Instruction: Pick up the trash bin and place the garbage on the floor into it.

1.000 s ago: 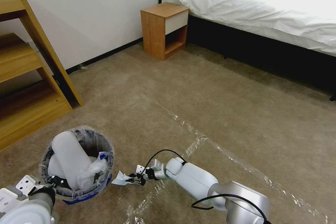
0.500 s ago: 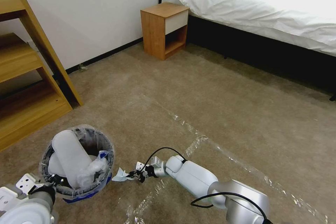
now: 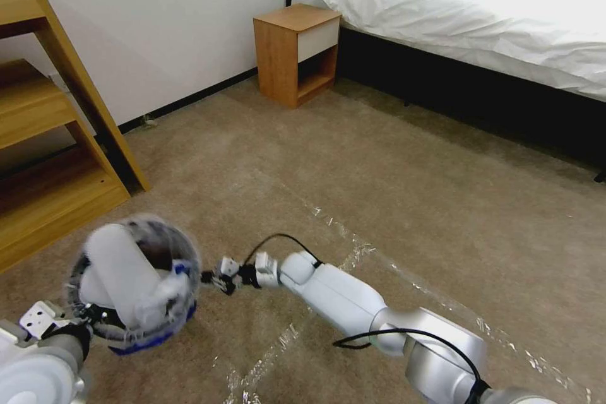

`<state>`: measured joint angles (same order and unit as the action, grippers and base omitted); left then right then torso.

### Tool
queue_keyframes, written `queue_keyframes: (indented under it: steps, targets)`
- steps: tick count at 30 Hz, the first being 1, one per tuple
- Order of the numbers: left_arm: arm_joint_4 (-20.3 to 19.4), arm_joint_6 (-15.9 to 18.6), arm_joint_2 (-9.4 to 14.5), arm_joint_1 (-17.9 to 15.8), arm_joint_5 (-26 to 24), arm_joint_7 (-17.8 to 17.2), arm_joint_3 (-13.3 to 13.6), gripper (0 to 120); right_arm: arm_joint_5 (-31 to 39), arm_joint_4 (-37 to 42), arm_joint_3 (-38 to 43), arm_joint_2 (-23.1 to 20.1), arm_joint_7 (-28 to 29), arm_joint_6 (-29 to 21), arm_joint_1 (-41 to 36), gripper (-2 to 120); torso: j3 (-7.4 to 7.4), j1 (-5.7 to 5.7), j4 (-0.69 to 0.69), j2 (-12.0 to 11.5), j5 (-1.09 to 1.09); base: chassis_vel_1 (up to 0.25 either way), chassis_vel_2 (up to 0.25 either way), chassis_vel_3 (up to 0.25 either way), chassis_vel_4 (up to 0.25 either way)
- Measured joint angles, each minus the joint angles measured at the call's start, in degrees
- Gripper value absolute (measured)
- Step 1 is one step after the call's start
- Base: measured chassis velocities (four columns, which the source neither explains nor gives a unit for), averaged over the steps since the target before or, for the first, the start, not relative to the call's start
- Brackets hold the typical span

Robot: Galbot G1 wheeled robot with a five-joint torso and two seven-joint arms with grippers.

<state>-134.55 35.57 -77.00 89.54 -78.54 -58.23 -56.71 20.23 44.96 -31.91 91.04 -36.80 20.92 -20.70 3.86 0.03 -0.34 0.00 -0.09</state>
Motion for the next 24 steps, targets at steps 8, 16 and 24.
queue_keyframes:
  steps: [8, 16, 24]
  targets:
    - [1.2, 0.3, 3.0, -0.9, -3.1, -1.2, -0.8, 0, 0.7, 6.7, 3.0, -4.7, 2.8, -2.6, 2.3, 0, 0.0, 0.0, -0.01, 0.0, 0.0, 0.0, 0.0, 0.0, 0.0]
    - [-0.3, 0.3, 2.7, 0.5, -3.5, -1.3, -1.6, 0, -0.2, 3.2, 5.9, -6.6, 4.0, -2.6, 3.0, 0, 0.0, 0.0, -0.01, 0.0, 0.01, 0.0, 0.0, 0.0, 0.0]
    - [-1.5, 0.3, 2.2, 1.3, -3.8, -1.3, -2.1, 0, -0.8, 1.3, 8.8, -7.7, 5.2, -2.3, 4.2, 0, 0.0, 0.0, -0.02, 0.0, 0.02, 0.0, 0.0, 0.0, 0.0]
